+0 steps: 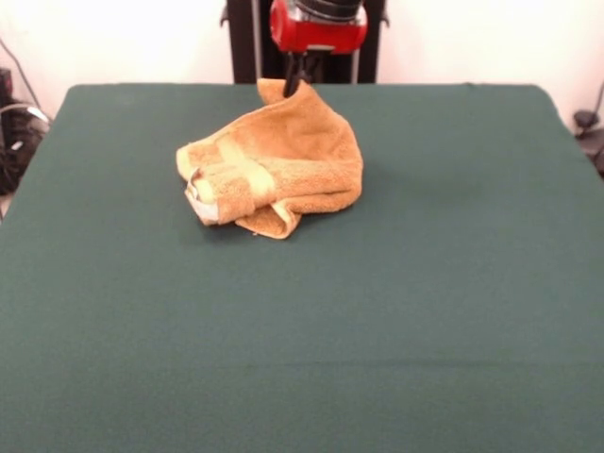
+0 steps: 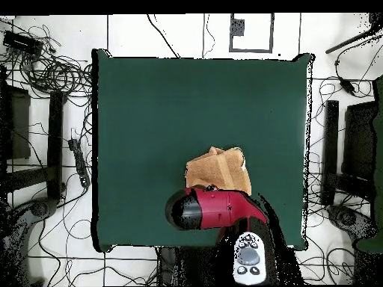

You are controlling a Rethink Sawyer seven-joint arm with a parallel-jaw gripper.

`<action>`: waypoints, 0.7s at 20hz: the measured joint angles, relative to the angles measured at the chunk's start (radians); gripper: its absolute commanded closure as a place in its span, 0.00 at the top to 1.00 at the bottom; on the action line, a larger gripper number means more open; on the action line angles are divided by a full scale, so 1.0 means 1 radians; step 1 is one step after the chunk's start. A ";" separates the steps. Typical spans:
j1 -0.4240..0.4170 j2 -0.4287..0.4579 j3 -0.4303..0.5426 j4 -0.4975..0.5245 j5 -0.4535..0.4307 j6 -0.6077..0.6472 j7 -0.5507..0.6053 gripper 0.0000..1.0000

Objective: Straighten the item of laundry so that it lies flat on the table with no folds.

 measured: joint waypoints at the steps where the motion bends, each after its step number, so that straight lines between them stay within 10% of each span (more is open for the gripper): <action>1: 0.002 0.004 -0.001 -0.003 0.003 0.000 0.000 0.00; 14: -0.007 0.019 -0.002 -0.008 0.074 -0.205 0.005 0.00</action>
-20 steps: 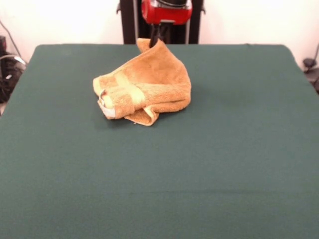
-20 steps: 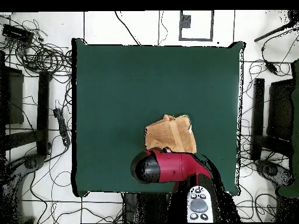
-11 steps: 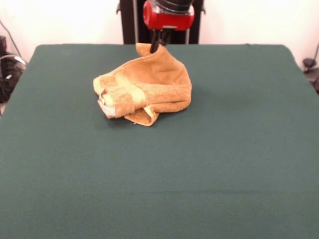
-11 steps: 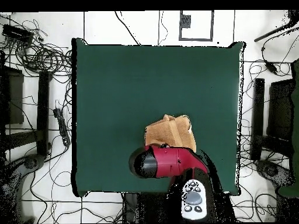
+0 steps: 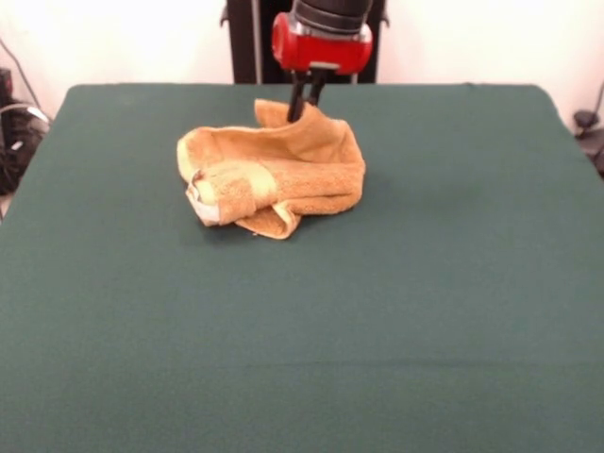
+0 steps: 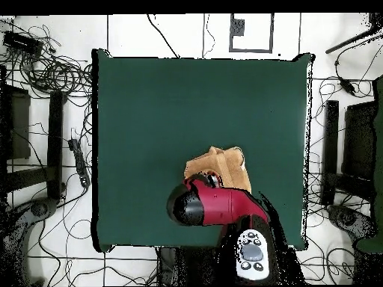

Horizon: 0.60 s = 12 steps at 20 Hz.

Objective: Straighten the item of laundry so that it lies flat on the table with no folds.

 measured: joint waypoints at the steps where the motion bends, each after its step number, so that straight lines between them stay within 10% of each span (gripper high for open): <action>1: 0.001 0.001 0.000 0.000 0.011 -0.042 0.002 0.00; 12: 0.043 0.055 0.000 -0.001 0.144 -0.501 0.019 0.00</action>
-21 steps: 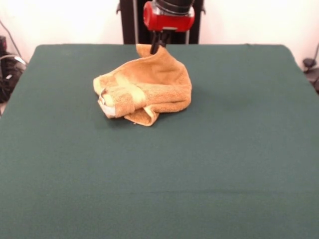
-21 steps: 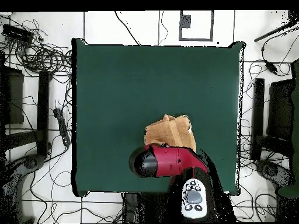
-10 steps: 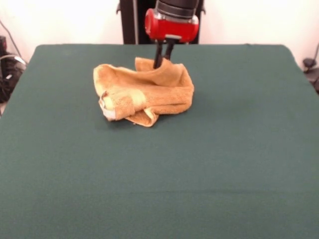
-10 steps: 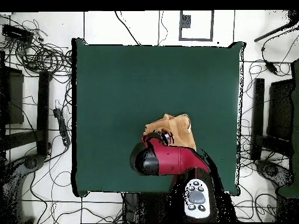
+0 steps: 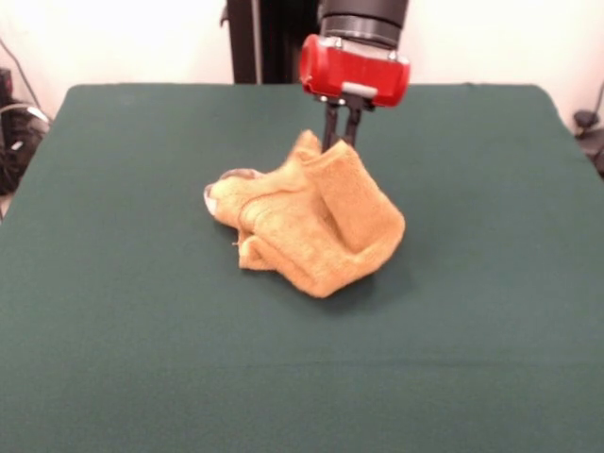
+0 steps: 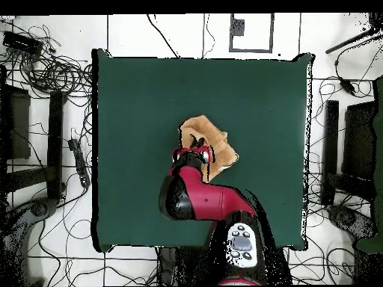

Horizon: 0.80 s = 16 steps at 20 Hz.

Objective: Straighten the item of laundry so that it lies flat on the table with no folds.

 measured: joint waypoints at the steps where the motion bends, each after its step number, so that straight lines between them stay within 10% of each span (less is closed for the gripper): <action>1: 0.006 0.007 0.000 -0.001 0.021 -0.022 0.000 0.00; 16: 0.030 0.040 -0.002 -0.002 0.132 -0.078 0.001 0.00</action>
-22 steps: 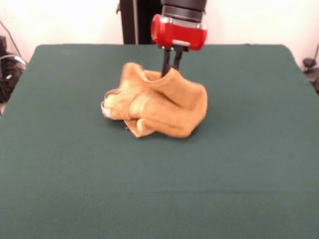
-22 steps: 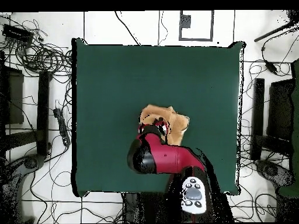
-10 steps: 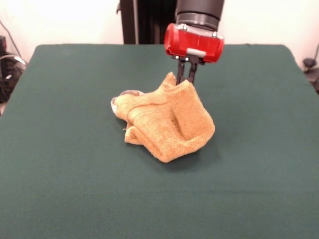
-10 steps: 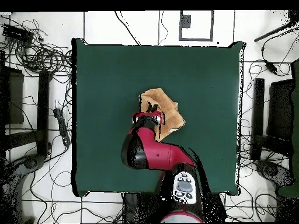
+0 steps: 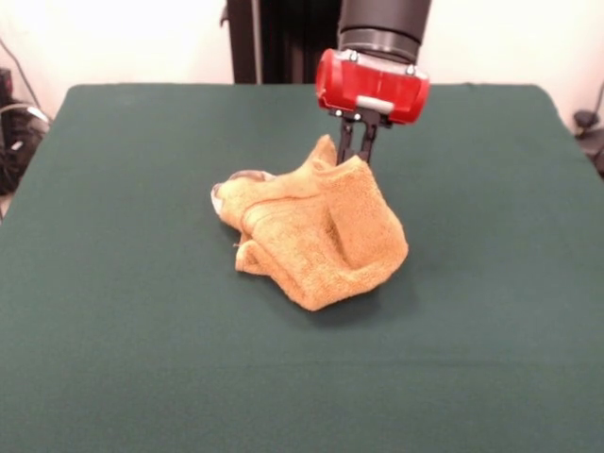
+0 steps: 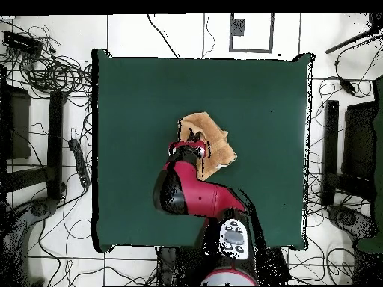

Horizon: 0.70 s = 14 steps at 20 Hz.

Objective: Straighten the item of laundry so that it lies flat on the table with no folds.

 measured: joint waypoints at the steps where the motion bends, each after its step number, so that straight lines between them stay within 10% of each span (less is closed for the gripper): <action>1: 0.002 0.001 0.000 0.000 0.009 -0.005 0.000 0.00; 14: -0.014 -0.002 0.015 0.000 0.098 0.075 0.000 0.00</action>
